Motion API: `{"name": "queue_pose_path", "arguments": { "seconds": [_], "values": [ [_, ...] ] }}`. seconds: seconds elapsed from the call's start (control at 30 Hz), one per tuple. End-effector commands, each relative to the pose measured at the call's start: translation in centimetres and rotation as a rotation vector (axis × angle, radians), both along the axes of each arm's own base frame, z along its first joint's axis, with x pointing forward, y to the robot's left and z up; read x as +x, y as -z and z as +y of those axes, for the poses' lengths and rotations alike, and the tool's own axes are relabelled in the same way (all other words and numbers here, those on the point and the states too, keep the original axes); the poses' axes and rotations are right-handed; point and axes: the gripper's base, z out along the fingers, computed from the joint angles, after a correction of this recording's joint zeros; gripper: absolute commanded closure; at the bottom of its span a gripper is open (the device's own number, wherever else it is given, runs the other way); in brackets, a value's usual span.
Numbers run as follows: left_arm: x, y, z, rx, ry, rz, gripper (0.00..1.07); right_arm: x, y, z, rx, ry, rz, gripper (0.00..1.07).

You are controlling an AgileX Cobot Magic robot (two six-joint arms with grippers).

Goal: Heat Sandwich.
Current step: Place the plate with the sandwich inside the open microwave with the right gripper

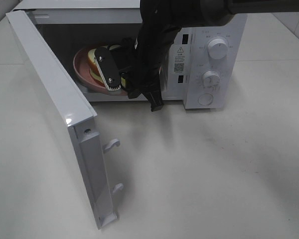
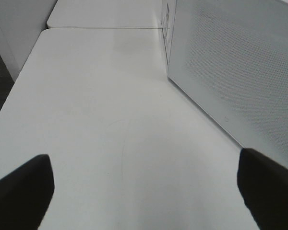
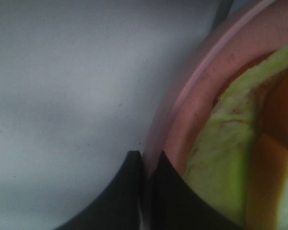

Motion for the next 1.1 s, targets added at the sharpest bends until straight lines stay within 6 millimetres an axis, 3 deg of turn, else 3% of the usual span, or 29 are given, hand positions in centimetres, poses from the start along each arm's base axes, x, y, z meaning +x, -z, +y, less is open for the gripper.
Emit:
{"name": "queue_pose_path", "arguments": {
  "seconds": [0.03,0.67,1.1],
  "values": [
    [-0.3,0.0,0.0,-0.003,0.001,-0.029,0.09,0.7,-0.4,0.1,0.016,0.031,-0.027,1.06],
    [-0.3,0.0,0.0,-0.003,0.001,-0.029,0.09,3.4,0.9,1.7,0.042,0.092,-0.049,1.05],
    [-0.3,0.0,0.0,-0.003,0.001,-0.029,0.09,5.0,1.5,1.4,0.06,0.115,-0.077,1.03]
  ]
}}
